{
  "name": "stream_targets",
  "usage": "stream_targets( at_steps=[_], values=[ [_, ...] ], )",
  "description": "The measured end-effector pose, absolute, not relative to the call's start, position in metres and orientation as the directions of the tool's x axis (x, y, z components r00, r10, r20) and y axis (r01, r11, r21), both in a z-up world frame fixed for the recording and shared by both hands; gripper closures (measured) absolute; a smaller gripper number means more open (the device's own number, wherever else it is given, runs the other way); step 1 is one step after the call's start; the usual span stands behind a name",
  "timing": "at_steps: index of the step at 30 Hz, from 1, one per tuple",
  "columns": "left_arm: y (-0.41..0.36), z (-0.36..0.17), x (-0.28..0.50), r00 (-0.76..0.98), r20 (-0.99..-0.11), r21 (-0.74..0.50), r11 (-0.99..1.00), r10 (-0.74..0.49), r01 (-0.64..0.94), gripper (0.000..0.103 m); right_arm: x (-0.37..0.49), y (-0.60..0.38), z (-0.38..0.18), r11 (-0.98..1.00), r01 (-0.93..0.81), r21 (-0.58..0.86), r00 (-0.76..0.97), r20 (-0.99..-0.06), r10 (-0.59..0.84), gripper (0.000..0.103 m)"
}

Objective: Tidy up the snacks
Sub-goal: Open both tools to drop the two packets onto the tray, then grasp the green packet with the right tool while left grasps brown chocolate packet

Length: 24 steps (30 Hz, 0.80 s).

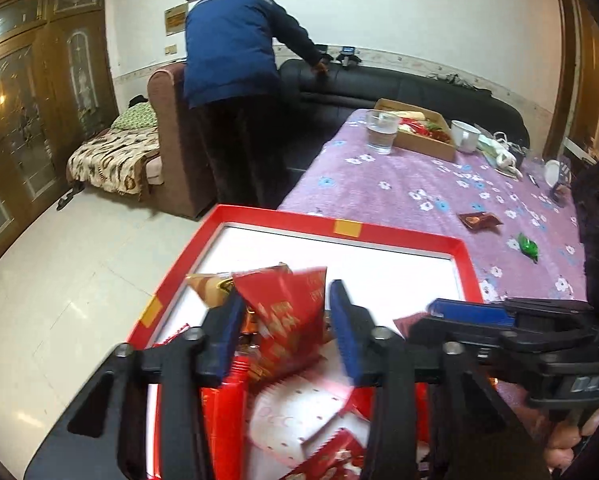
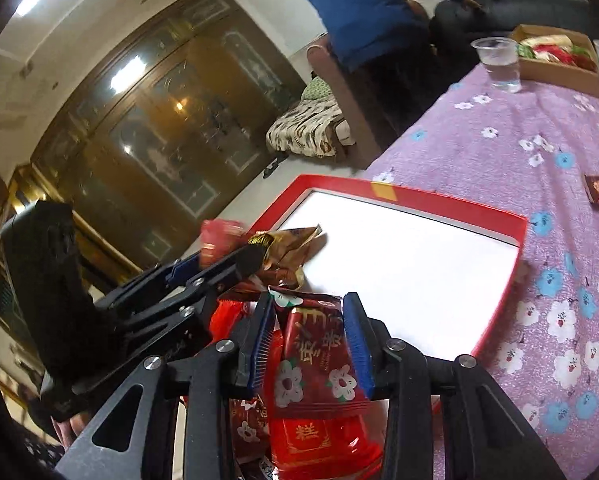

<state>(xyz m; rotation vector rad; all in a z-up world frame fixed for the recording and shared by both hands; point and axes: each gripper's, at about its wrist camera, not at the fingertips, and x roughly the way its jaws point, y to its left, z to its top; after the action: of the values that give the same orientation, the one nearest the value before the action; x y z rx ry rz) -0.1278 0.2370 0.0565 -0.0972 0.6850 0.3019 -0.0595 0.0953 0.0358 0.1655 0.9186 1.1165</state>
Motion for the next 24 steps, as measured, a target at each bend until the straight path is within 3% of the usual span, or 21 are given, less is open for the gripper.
stream_targets(
  at_steps=[2, 9, 16, 20, 24],
  values=[
    [0.241, 0.059, -0.131, 0.740, -0.621, 0.007, 0.946, 0.258, -0.324, 0.041, -0.060, 0.090, 0.040, 0.445, -0.703, 0.555, 0.125, -0.519, 0.845, 0.060],
    [0.237, 0.066, -0.129, 0.751, -0.608, 0.021, 0.951, 0.257, -0.308, 0.037, -0.029, 0.030, 0.049, 0.600, -0.643, 0.477, 0.323, -0.541, 0.776, 0.054],
    [0.196, 0.075, -0.102, 0.758, -0.624, 0.081, 0.981, 0.189, -0.178, 0.037, 0.035, -0.072, 0.030, 0.877, -0.408, 0.253, 0.606, -0.643, 0.468, 0.053],
    [0.165, 0.088, -0.072, 0.765, -0.631, 0.114, 0.991, 0.126, -0.070, 0.037, 0.060, -0.118, 0.012, 0.902, -0.308, 0.302, 0.626, -0.650, 0.431, 0.052],
    [0.135, 0.096, -0.041, 0.773, -0.628, 0.159, 0.987, 0.092, 0.011, 0.026, 0.063, -0.122, 0.005, 0.880, -0.340, 0.331, 0.608, -0.637, 0.474, 0.053]
  ],
)
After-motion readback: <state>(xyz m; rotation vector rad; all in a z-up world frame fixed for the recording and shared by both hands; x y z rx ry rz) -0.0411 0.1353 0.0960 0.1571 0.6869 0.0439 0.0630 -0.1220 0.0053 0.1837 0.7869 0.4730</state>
